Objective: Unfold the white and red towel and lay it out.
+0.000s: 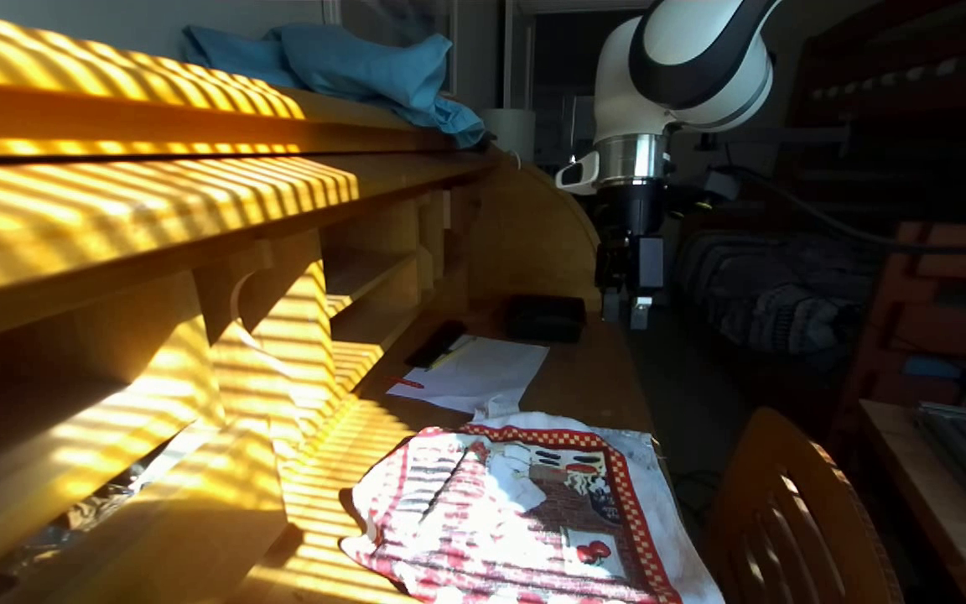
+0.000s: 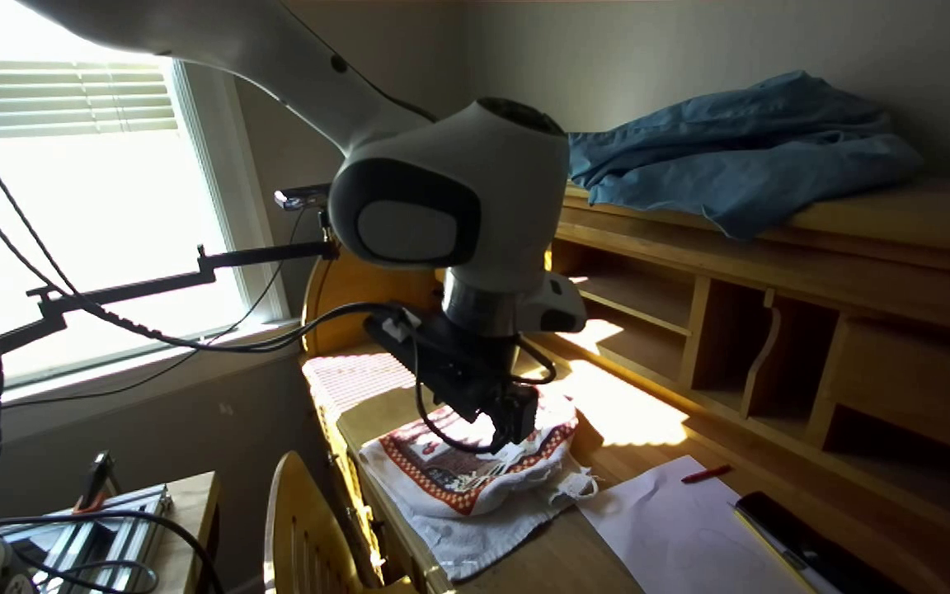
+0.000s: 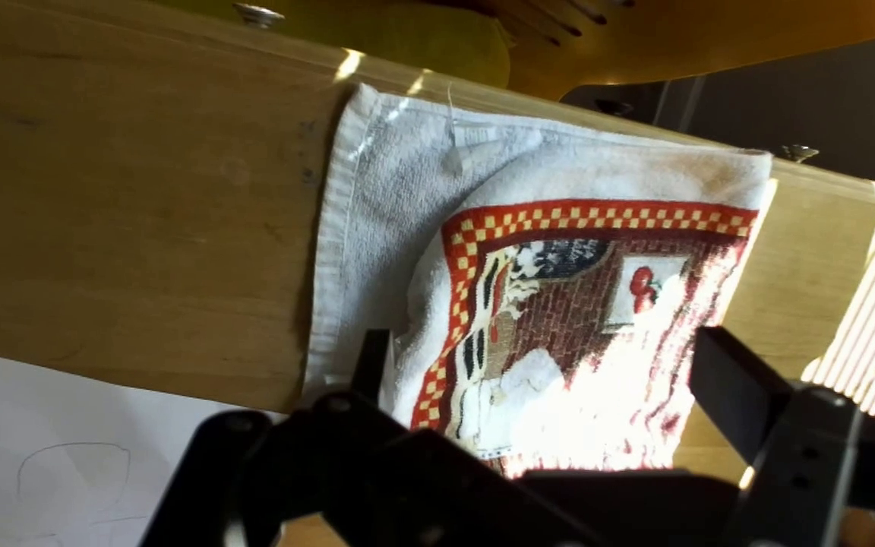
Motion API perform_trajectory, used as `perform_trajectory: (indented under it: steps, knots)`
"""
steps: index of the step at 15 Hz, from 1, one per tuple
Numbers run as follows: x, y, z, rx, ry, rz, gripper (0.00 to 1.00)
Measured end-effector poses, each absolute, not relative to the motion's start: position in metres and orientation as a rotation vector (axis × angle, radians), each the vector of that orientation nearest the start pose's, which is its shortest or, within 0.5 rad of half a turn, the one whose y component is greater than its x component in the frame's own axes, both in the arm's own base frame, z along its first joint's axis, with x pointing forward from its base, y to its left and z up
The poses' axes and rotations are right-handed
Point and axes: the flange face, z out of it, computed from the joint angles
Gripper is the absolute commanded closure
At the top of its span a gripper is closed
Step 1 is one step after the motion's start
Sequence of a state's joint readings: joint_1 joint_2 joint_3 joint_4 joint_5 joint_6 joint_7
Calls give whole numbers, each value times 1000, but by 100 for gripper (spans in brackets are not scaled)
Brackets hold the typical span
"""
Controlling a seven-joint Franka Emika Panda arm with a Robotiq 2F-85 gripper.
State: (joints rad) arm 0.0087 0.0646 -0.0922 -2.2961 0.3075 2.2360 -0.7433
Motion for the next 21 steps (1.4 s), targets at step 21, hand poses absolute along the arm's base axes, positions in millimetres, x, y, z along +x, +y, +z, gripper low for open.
perform_trajectory:
  steps: [21]
  knots:
    - [527,5,232,-2860,-376,-79,0]
